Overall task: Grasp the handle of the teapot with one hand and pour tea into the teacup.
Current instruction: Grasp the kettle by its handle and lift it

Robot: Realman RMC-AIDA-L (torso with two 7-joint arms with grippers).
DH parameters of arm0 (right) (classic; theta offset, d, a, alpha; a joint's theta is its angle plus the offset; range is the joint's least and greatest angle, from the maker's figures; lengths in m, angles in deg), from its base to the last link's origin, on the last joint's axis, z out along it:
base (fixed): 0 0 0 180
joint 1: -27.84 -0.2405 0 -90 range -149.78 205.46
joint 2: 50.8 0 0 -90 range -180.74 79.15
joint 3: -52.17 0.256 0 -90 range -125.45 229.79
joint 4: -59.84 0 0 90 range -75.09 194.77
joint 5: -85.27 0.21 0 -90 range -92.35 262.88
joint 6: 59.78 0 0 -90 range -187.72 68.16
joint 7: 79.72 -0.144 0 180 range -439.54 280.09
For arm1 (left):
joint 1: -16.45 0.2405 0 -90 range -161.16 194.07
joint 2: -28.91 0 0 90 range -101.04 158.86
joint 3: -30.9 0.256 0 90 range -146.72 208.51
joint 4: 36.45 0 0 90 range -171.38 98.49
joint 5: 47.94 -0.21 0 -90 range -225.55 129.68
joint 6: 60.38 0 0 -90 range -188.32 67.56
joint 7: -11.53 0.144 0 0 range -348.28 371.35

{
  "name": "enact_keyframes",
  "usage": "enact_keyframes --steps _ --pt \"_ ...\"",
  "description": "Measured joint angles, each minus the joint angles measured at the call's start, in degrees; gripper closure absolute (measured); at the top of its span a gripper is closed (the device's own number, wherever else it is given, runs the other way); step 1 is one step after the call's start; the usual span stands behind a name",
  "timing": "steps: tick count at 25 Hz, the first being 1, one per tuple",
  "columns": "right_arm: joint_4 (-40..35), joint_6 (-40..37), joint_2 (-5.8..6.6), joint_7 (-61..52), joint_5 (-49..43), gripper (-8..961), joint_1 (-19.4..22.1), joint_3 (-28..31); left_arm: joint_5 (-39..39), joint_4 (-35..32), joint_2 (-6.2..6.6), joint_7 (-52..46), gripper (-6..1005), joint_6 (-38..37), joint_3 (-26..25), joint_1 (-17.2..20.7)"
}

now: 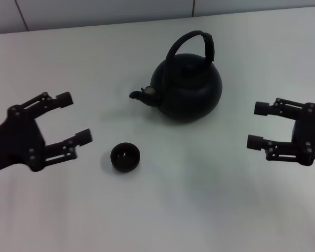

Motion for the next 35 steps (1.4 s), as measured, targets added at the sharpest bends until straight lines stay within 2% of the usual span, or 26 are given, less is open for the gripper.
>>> enact_keyframes --steps 4,9,12,15,20,23,29,35 --pt "0.7 0.0 0.01 0.6 0.0 146 0.1 0.8 -0.2 -2.9 1.67 -1.5 139 -1.6 -0.1 0.6" --pt "1.7 1.0 0.02 0.8 -0.1 147 0.2 2.7 -2.7 -8.3 4.63 -7.6 139 -1.7 -0.1 1.4" --pt "2.4 2.8 -0.05 0.8 0.1 147 0.3 3.8 -5.2 -11.3 5.43 -9.8 139 -1.7 -0.7 2.0" --pt "4.5 5.8 -0.12 0.7 0.1 147 -0.6 5.3 -7.5 -12.8 5.20 -10.6 139 -2.1 -1.5 2.1" --pt "8.4 10.9 -0.15 0.9 0.1 147 -2.8 6.6 -10.8 -14.4 3.63 -10.8 139 -1.9 -2.1 2.2" --pt "10.6 13.1 -0.15 1.6 0.1 147 -4.2 6.9 -12.8 -14.5 3.23 -11.4 139 -1.9 -2.3 1.4" --pt "12.8 15.6 -0.22 1.9 0.5 147 -6.1 7.0 -17.3 -14.4 3.02 -12.7 138 -2.4 -2.2 -0.2" --pt "13.8 18.8 -0.26 1.6 1.7 148 -7.5 7.0 -17.5 -14.5 3.27 -13.1 139 -2.5 -2.4 0.0"
